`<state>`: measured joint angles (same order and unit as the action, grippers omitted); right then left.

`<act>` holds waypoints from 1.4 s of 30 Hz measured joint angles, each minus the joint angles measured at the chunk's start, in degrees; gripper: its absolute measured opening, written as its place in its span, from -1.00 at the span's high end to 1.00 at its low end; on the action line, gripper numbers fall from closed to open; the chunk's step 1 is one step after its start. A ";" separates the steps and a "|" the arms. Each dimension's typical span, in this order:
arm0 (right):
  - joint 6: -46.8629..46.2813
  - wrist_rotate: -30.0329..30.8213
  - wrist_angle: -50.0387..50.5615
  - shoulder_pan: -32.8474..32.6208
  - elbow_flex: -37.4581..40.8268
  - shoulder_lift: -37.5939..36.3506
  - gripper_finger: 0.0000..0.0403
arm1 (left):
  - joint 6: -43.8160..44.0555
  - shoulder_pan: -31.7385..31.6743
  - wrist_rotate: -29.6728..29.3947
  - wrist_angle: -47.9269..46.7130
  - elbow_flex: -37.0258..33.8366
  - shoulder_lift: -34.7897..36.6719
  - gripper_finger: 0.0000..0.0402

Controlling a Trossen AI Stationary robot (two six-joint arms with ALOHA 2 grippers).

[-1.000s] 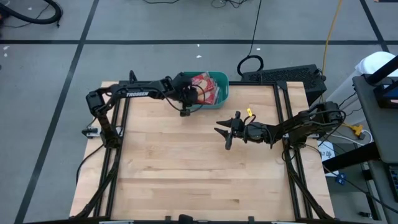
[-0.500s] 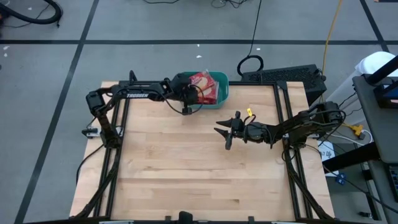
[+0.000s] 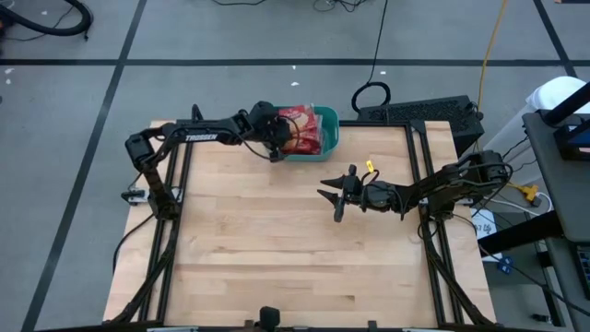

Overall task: Sort popcorn bags into baskets
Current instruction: Adjust the red popcorn bags in the green bin

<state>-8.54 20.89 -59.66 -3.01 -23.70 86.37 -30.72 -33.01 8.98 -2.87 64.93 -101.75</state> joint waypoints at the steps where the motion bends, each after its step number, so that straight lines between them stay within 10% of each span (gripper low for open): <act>1: 0.06 0.00 0.01 0.00 0.00 0.00 0.30 | 0.03 0.35 0.17 0.01 0.06 0.15 0.70; 42: -1.20 0.04 2.02 0.01 0.02 0.00 0.30 | -0.16 0.78 -2.53 4.02 0.02 -1.62 0.70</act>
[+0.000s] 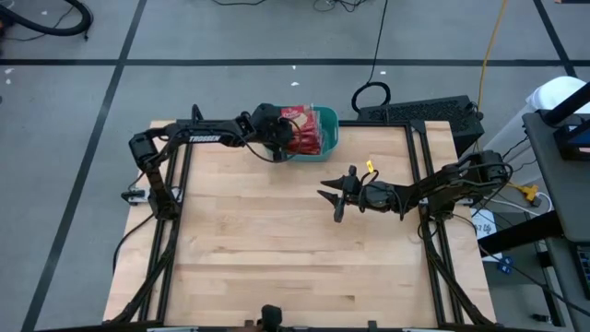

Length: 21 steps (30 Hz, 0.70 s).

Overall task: Sort popcorn bags into baskets
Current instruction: Adjust the red popcorn bags in the green bin

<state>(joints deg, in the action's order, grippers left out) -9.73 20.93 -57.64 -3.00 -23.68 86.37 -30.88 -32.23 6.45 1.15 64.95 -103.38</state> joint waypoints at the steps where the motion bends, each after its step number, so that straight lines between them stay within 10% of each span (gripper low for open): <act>1: -0.06 0.00 0.03 -0.01 0.00 0.00 0.30 | 0.10 0.25 0.13 -0.18 0.00 0.33 0.70; 11: -0.09 0.00 0.00 -0.01 0.00 0.00 0.30 | -3.10 1.41 8.42 -6.86 -0.01 0.45 0.70; 21: -0.09 0.00 -0.80 -0.01 0.00 0.00 0.30 | -4.93 -0.29 2.20 -4.13 0.00 -0.51 0.70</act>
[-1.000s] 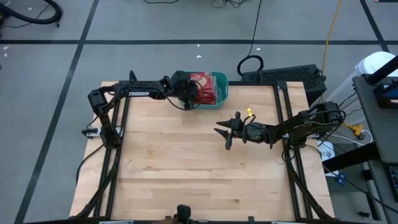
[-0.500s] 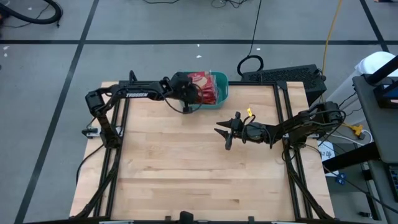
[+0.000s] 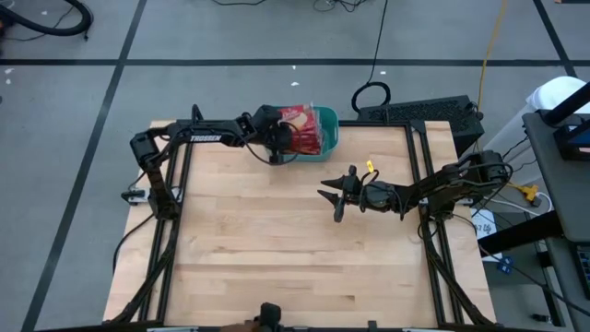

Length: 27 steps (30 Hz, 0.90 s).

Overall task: Sort popcorn bags into baskets
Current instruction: Adjust the red popcorn bags in the green bin, then return to Home Position

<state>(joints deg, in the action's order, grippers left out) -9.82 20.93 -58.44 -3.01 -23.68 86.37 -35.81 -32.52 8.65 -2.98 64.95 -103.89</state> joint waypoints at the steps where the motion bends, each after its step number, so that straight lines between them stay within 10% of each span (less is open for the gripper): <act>1: -0.03 0.00 0.00 0.00 0.00 0.00 0.30 | 0.32 -0.25 -1.08 0.36 0.00 -0.02 0.70; 16: -0.11 0.00 0.59 0.01 0.00 0.00 0.30 | 2.82 0.10 -3.15 0.70 -0.02 1.15 0.70; 27: 0.44 -0.04 1.32 0.00 0.00 0.00 0.31 | 13.68 2.69 0.96 -7.40 -1.08 15.53 0.70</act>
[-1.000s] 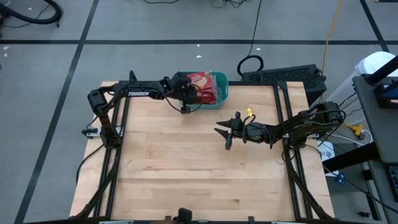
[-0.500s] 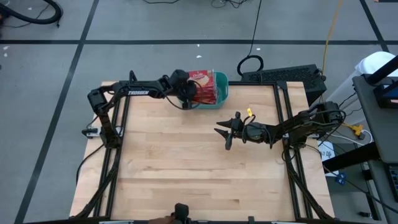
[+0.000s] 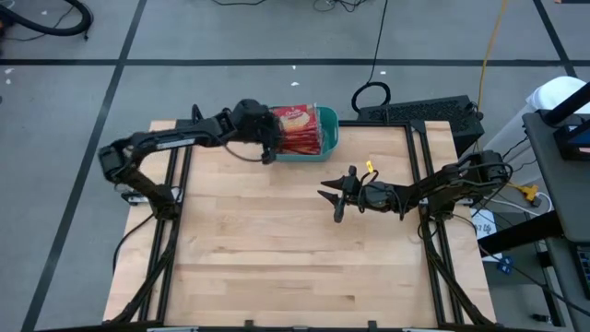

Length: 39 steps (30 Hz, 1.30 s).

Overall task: Sort popcorn bags into baskets
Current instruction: Return to Home Position

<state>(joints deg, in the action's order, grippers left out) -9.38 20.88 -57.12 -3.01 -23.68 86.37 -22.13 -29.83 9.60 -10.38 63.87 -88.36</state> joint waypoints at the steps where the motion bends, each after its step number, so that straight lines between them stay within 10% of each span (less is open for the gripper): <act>1: 0.20 0.00 -0.02 0.01 0.00 0.00 0.33 | 0.39 0.46 0.09 0.06 -1.18 1.60 0.70; 14: 6.74 -1.77 2.09 0.00 0.24 -4.21 0.97 | 9.98 10.22 -3.52 19.32 -28.49 24.63 0.70; 26: 7.68 -1.72 25.54 0.00 1.22 -19.14 0.99 | 15.08 20.65 -13.56 31.04 -44.64 35.45 0.70; 39: 7.07 -3.23 16.23 1.08 18.15 -33.08 1.00 | 16.46 29.29 -23.21 31.79 -47.56 36.01 0.70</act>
<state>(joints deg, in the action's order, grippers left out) -2.31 17.66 -40.89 -1.93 -5.53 53.29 -5.67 -0.53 -13.61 21.40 16.32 -52.36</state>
